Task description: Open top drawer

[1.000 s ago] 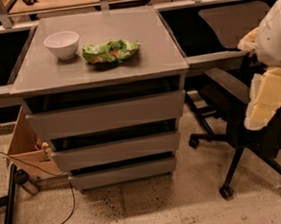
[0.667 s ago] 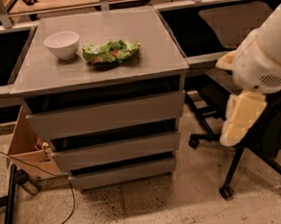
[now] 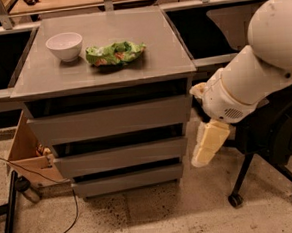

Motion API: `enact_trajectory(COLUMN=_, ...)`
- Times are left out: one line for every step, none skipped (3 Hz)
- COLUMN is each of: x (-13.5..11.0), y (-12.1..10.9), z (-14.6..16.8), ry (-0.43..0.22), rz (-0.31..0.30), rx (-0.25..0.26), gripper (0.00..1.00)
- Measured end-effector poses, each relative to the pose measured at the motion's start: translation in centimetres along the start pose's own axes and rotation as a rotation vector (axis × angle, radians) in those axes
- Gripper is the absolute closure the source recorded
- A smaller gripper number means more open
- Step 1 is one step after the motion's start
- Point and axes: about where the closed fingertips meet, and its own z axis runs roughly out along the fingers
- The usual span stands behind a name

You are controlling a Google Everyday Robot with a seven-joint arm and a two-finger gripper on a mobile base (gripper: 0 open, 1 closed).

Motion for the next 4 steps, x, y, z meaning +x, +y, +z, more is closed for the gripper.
enact_trajectory(x=-1.4, y=-0.3, z=5.4, ry=-0.070, rz=0.057, rx=-0.054, gripper=0.00)
enact_trajectory(x=-2.6, y=-1.0, z=9.5, ry=-0.118, rz=0.150, rx=-0.085, gripper=0.00)
enact_trajectory(x=-4.2, y=-2.1, z=12.5, ry=-0.150, rz=0.254, rx=-0.103, gripper=0.18)
enact_trajectory(x=-5.9, y=-3.5, z=14.5, ry=-0.171, rz=0.362, rx=-0.107, gripper=0.41)
